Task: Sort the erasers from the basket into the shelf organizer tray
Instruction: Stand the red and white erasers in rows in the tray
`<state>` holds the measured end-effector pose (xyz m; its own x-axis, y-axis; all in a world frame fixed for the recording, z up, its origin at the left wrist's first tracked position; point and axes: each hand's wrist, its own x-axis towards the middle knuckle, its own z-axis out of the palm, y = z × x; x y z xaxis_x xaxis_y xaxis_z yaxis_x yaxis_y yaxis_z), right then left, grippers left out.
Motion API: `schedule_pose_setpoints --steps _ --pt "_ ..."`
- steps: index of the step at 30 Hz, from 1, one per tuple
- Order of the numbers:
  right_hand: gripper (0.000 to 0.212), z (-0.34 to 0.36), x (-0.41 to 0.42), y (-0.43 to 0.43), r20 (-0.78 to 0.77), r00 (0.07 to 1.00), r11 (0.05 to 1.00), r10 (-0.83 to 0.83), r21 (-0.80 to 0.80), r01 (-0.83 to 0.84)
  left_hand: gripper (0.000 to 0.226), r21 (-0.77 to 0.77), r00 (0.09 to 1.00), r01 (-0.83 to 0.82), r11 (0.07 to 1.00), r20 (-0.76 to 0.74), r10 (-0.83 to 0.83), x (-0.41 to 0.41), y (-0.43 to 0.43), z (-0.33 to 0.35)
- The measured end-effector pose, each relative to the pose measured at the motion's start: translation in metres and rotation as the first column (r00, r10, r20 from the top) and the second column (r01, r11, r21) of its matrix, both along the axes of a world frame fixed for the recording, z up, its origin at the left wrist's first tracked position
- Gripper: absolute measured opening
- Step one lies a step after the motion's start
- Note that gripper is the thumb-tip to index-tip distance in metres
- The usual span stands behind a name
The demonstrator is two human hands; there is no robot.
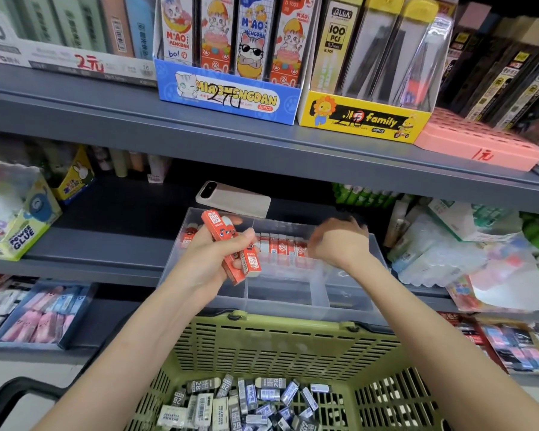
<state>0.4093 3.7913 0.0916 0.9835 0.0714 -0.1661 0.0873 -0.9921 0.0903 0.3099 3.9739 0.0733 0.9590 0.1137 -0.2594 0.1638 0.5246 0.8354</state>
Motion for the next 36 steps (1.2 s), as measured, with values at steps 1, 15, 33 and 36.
schedule_pose_setpoints --steps 1,15,33,36 --pt "0.022 -0.001 -0.006 -0.002 0.076 0.997 0.999 0.032 0.004 -0.032 0.046 -0.018 1.000 -0.002 1.000 0.002 0.002 0.000 0.000 0.000" --pt "0.010 0.029 -0.072 0.030 -0.252 0.947 0.263 0.200 0.945 0.196 0.023 0.068 0.983 -0.119 0.991 0.148 0.108 -0.010 0.000 0.005" --pt "0.021 -0.013 -0.040 0.085 0.474 0.877 0.815 0.077 0.477 -0.330 0.008 0.274 0.959 -0.268 0.924 0.172 0.227 -0.040 0.061 -0.004" --pt "0.024 -0.018 -0.039 0.086 0.503 0.844 0.790 0.186 0.433 -0.433 0.011 0.289 0.965 -0.225 0.930 0.195 0.173 -0.040 0.059 -0.003"
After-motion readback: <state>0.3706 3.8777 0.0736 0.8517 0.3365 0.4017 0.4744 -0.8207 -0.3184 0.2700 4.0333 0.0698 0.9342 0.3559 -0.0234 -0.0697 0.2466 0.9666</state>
